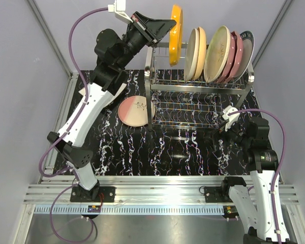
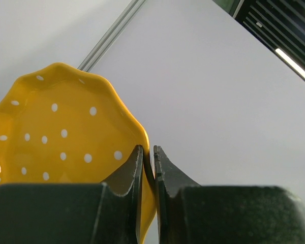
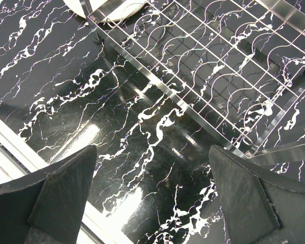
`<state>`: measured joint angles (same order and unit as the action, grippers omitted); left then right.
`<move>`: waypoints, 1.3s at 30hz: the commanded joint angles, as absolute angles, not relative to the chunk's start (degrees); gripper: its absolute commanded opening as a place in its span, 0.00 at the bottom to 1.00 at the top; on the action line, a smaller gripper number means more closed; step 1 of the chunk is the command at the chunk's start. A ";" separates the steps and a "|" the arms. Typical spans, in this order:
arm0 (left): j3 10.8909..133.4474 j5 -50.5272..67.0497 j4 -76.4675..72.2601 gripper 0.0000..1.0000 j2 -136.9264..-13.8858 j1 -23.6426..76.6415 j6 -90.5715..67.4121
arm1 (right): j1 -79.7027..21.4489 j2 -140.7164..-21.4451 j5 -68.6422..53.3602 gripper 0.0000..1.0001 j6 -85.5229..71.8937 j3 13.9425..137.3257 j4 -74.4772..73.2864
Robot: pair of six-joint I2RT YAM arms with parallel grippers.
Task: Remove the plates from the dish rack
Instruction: Grab a plate with the left arm, then pass the plate from the left arm to the right
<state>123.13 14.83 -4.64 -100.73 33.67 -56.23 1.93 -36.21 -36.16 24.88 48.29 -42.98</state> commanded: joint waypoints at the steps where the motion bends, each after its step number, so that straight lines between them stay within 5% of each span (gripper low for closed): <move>1: 127.80 14.15 -14.33 0.00 -93.96 33.40 -58.62 | 2.29 -35.86 -37.27 1.00 25.40 48.34 -41.75; 39: 86.50 24.34 -15.29 0.00 -58.90 33.57 -68.64 | 2.29 -39.64 -50.53 1.00 27.78 61.34 -55.98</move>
<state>86.61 22.92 -3.99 -63.72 33.67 -66.22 2.00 -39.09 -46.37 28.71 58.50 -53.82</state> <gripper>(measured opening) 0.121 0.994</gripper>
